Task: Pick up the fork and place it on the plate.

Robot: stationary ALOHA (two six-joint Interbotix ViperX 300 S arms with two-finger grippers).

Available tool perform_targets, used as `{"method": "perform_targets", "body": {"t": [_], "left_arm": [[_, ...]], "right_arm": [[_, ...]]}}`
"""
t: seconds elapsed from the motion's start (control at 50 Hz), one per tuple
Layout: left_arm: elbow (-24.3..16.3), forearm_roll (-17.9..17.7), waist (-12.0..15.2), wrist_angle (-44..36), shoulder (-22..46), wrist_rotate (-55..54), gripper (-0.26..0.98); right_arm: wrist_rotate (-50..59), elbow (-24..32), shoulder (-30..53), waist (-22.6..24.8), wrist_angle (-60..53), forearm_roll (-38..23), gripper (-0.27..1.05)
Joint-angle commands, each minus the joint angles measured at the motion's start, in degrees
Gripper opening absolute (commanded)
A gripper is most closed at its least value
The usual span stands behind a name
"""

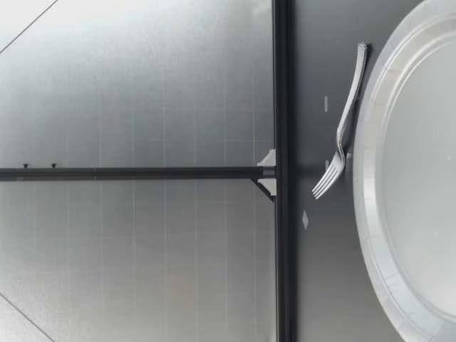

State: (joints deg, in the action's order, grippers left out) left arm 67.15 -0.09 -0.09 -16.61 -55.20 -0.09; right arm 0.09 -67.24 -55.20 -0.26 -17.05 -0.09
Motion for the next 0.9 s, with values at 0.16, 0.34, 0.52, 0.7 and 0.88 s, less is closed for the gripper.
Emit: {"method": "perform_targets", "body": {"t": [0.16,0.34,0.52,0.7,0.88], "left_arm": [[3.25,-4.13,-1.05,-2.72,-1.32,-1.85,-0.1],[1.05,-7.21,-0.97,-1.32,-1.23,-1.58,-0.1],[-3.25,-7.21,-0.97,6.06,-0.79,-0.53,-0.08],[-6.5,-7.21,-0.97,11.87,-0.79,0.26,0.04],[-5.8,-7.12,-0.97,12.3,-0.7,0.62,0.4]], "right_arm": [[0.7,-1.58,-0.88,-0.35,0.0,0.79,-0.09],[1.49,4.75,0.18,-3.25,5.71,3.08,-0.09],[1.85,14.94,3.87,-10.99,24.08,3.08,-0.08],[2.37,21.88,9.32,-12.57,31.9,2.99,0.08],[2.37,28.74,18.54,-12.92,43.15,2.9,0.43]]}}
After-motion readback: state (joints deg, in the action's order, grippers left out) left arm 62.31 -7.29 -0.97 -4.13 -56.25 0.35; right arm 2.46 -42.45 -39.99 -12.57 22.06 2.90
